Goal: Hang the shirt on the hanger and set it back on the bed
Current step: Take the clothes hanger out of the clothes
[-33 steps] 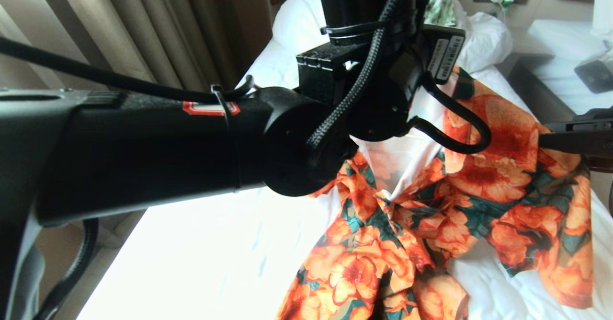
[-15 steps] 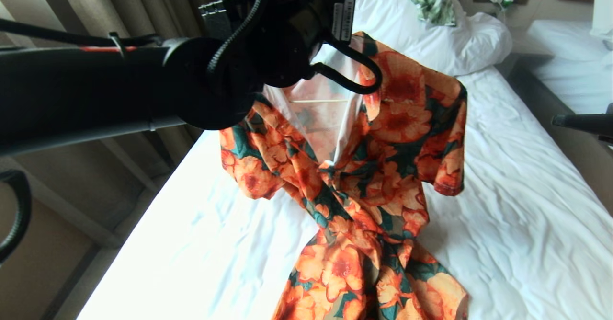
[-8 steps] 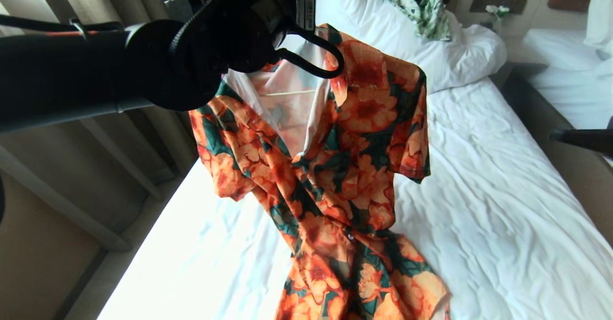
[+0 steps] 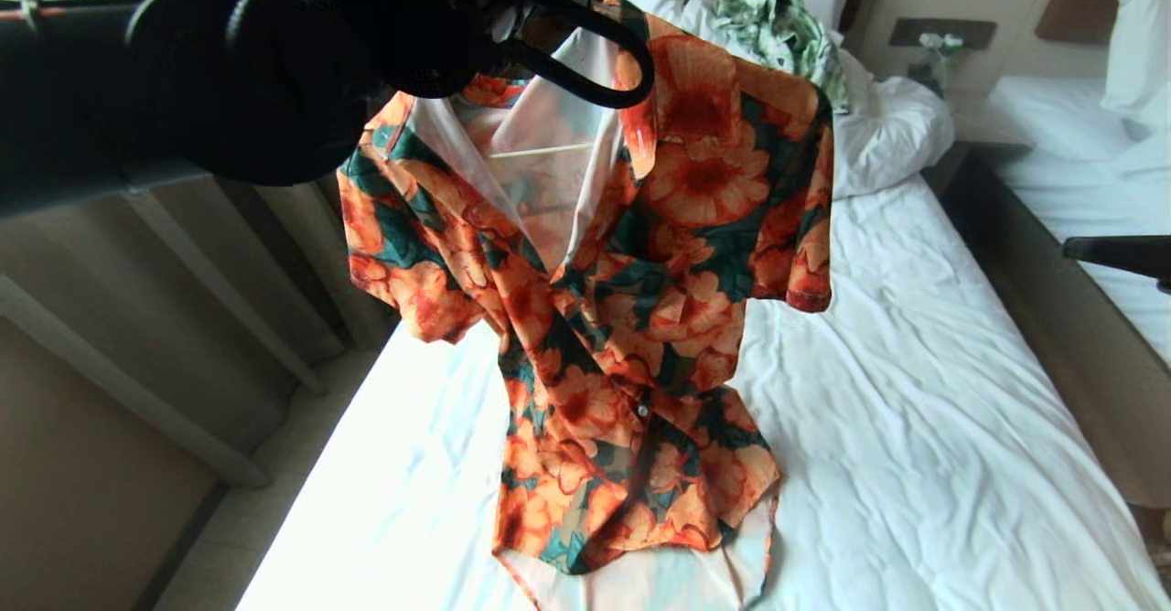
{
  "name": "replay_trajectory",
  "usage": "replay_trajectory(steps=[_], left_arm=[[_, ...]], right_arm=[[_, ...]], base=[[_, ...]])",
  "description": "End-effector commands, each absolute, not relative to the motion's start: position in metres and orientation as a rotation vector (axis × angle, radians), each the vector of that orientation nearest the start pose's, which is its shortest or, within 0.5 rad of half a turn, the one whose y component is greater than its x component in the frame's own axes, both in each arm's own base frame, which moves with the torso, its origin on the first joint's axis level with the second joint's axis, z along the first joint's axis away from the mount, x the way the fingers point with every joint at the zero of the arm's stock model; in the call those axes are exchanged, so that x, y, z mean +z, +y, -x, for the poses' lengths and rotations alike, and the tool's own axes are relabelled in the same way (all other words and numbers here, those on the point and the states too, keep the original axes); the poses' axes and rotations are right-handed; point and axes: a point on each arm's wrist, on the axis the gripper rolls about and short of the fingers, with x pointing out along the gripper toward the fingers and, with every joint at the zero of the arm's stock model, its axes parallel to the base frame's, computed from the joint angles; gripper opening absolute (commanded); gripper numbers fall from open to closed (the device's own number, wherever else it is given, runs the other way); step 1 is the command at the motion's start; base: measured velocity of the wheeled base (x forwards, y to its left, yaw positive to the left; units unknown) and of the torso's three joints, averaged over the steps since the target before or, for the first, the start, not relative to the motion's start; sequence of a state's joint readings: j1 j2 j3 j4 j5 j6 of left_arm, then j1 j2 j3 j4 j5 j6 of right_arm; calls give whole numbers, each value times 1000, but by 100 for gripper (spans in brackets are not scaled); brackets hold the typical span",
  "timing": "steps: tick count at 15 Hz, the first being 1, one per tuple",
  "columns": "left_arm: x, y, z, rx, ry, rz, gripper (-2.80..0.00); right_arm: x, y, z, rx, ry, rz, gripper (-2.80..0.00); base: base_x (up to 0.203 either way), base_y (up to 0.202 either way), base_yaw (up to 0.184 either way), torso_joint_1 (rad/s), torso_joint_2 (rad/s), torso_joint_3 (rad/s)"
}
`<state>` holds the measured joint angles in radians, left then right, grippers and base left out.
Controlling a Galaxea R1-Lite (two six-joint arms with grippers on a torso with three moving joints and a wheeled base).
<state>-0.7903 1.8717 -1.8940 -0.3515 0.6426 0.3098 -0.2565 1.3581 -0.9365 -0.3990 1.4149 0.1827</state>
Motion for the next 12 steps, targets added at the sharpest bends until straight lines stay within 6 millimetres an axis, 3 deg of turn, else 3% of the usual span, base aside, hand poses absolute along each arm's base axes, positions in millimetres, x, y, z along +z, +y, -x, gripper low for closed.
replay_trajectory(steps=[1,5,12], left_arm=[[404,-246,-250,-116,-304,-52,-280],[403,-247,-249,-115,-298,-63,-280],[406,-233,-252,-79,-302,-62,-280]], right_arm=[[304,-28,-200,1170,90,-148,-280],[332,-29,-197,1165,35,-95,-280],[356,-31,-195,1116,-5,-79,-280]], base=[[0,0,0,195,-579,-374],[0,0,0,230,-580,-363],[0,0,0,160,-381,-227]])
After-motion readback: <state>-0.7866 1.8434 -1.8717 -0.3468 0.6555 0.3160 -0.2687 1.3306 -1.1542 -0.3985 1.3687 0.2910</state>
